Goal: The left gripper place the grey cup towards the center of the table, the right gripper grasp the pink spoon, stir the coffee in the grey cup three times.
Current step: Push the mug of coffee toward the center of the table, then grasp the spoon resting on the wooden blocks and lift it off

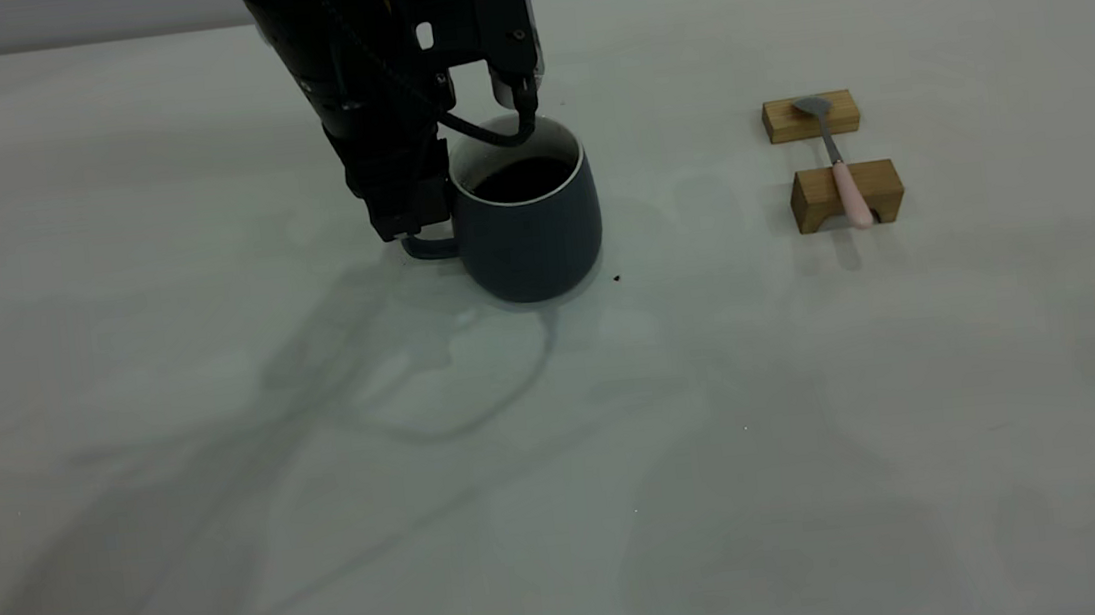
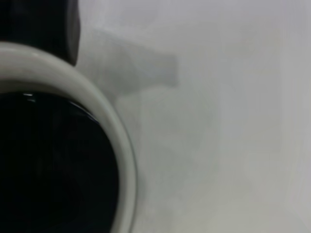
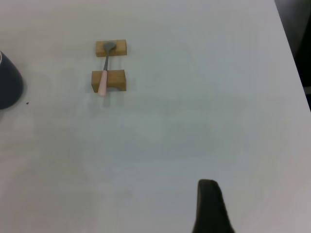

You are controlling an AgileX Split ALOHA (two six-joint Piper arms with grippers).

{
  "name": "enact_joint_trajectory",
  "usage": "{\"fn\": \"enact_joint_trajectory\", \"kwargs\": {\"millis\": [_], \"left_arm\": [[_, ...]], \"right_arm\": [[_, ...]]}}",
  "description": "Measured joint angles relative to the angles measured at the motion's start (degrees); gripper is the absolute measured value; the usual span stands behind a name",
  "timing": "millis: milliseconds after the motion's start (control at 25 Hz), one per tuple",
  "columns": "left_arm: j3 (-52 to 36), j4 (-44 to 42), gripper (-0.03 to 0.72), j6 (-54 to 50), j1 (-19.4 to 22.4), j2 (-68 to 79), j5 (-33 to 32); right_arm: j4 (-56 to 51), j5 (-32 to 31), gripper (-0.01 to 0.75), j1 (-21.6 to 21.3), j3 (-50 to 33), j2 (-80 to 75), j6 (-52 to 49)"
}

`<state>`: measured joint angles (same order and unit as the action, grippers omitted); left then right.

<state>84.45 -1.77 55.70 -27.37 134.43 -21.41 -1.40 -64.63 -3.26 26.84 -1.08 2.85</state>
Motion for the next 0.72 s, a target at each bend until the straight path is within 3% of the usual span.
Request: {"fn": "enact_joint_trajectory", "kwargs": {"millis": [280, 360, 520, 720], "left_arm": [[0.07, -0.13, 0.610, -2.92, 0.00, -0.26, 0.18], [0.07, -0.19, 0.668, -4.94, 0.00, -1.57, -0.28], [0.07, -0.47, 0.671, -8.05, 0.00, -8.90, -4.10], [0.07, -0.47, 0.570, -16.32, 0.10, -21.62, -17.24]], "right_arm": [[0.00, 0.00, 0.547, 0.00, 0.00, 0.00, 0.00], [0.00, 0.00, 0.547, 0.00, 0.00, 0.00, 0.00], [0.00, 0.00, 0.547, 0.00, 0.00, 0.00, 0.00], [0.00, 0.00, 0.547, 0.00, 0.00, 0.00, 0.00]]}}
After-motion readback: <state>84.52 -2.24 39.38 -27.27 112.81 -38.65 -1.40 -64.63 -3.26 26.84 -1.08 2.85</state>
